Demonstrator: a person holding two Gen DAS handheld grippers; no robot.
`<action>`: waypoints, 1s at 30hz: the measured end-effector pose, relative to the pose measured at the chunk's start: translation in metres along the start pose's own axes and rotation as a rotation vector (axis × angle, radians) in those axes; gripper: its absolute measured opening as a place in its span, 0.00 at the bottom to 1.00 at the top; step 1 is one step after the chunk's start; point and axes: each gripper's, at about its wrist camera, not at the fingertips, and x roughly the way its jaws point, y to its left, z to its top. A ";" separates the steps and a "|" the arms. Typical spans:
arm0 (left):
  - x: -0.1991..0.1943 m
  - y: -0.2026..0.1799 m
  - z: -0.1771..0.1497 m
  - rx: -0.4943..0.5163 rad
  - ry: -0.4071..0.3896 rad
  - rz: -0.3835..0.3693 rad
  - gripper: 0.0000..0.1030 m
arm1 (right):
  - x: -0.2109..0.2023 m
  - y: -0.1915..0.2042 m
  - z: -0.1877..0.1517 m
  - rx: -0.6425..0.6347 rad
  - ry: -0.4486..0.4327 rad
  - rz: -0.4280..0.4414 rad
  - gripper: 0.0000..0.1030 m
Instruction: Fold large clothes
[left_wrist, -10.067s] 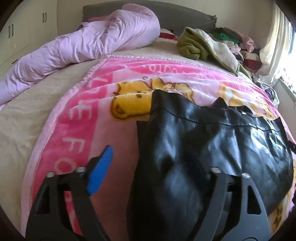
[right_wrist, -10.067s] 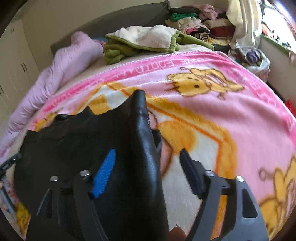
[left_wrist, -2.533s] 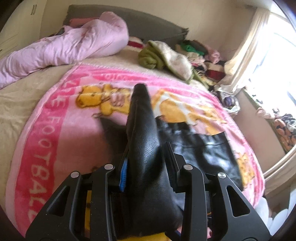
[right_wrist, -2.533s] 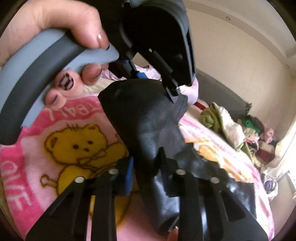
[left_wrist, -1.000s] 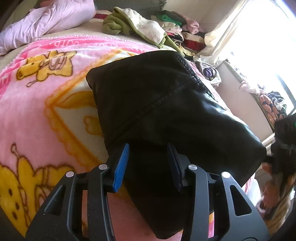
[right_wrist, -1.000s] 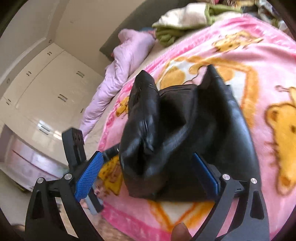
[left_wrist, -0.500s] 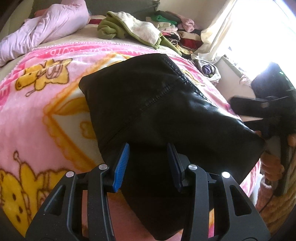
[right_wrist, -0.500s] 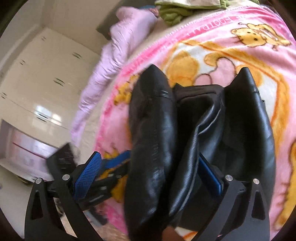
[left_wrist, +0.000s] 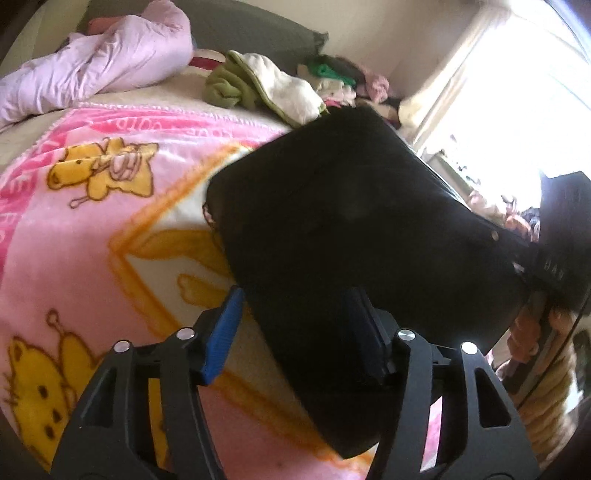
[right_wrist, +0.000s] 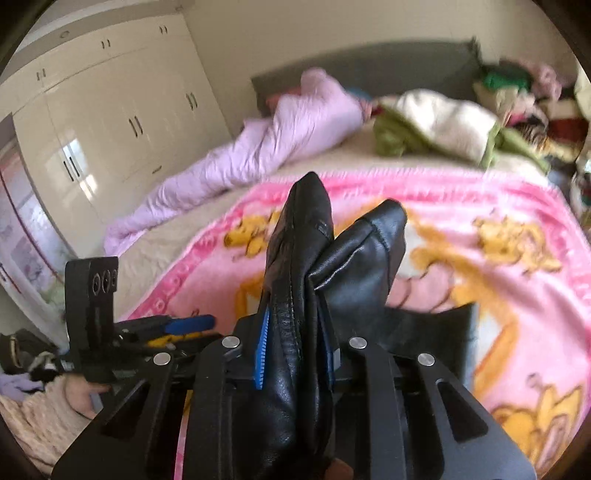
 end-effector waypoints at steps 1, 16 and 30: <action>0.000 -0.001 0.002 -0.003 -0.001 -0.002 0.51 | -0.005 -0.011 -0.003 0.015 -0.013 -0.013 0.21; 0.083 -0.031 -0.029 0.031 0.177 0.005 0.73 | 0.008 -0.122 -0.116 0.374 0.103 -0.082 0.37; 0.084 -0.045 -0.034 0.075 0.168 0.043 0.73 | 0.060 -0.146 -0.044 0.367 0.219 -0.105 0.66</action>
